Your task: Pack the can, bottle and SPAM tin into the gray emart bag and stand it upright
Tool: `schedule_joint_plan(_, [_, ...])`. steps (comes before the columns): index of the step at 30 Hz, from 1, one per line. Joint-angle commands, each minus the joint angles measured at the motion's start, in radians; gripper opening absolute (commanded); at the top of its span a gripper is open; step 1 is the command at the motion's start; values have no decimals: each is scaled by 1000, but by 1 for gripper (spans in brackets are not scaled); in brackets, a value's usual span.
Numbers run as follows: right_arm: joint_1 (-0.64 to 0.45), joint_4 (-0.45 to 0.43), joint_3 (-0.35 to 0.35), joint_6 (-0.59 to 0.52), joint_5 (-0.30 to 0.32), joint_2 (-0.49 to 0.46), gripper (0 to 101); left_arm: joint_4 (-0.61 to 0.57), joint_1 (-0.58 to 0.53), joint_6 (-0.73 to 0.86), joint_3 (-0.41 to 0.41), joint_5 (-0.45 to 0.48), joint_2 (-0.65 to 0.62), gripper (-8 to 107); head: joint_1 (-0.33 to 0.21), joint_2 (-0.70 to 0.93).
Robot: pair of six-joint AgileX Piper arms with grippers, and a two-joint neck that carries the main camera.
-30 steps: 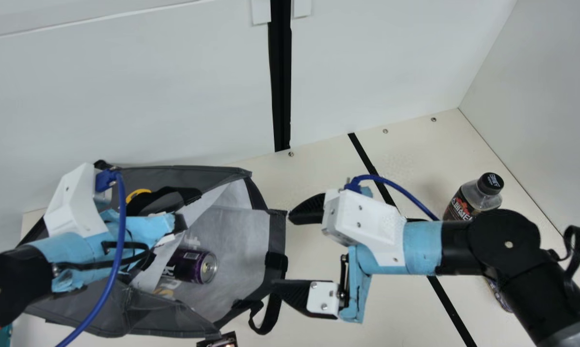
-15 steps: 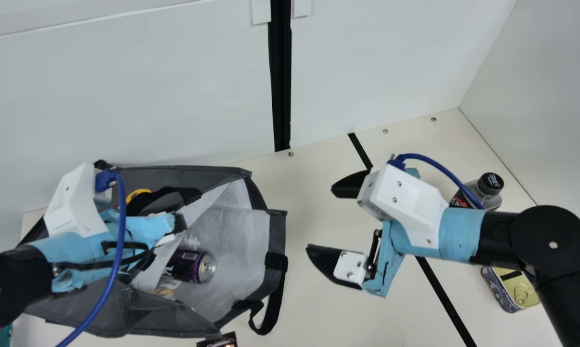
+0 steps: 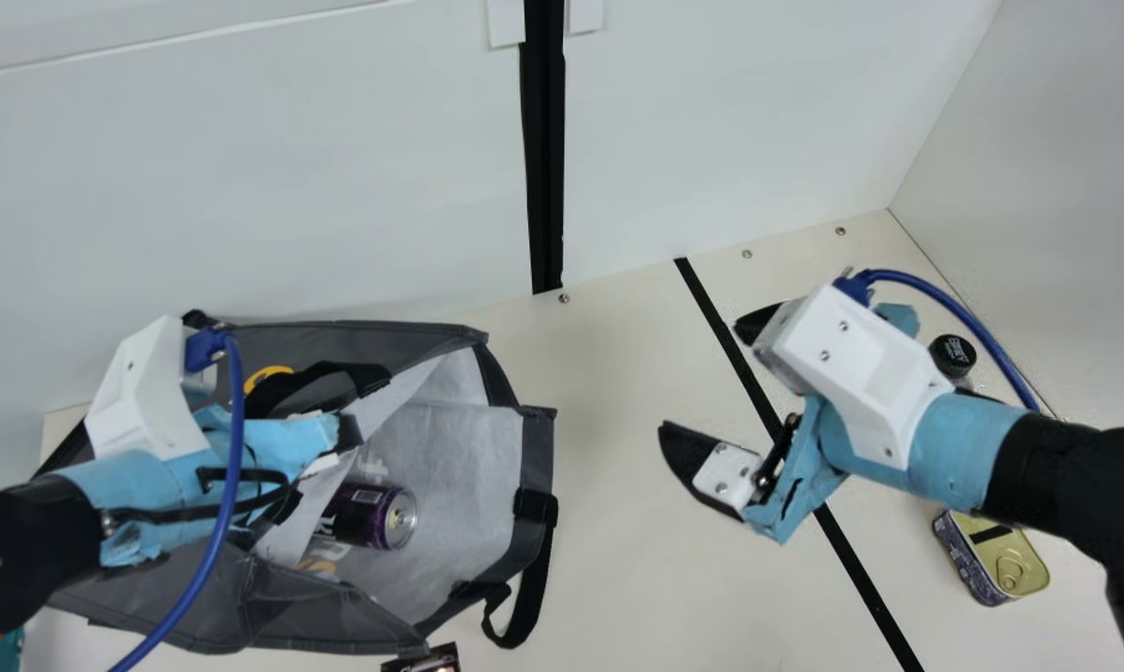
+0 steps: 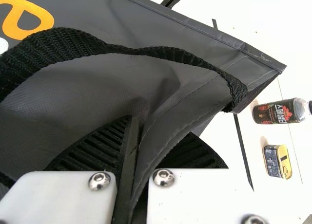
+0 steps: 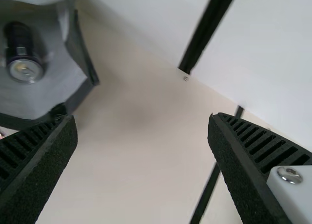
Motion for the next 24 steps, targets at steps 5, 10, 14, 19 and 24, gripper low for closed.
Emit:
schedule_joint_plan(5, [-19, -153, -40, 169, 0, -25, 95, 0, 0, 0, 0, 0, 0, -8, -23, -1])
schedule_joint_plan(10, [-30, -236, -82, 274, 30, -44, 95, 0, 0, 0, 0, 0, 0, -8, -23, -1])
schedule_joint_plan(14, [-38, -295, -123, 347, 66, -55, 95, 0, 0, 0, 0, 0, 0, -8, -23, -1])
schedule_joint_plan(19, [-52, -356, -179, 423, 123, -64, 95, 0, 0, 0, 0, 0, 0, -8, -23, -1])
schedule_joint_plan(24, [-71, -398, -236, 485, 189, -68, 95, 0, 0, 0, 0, 0, 0, -8, -23, -1])
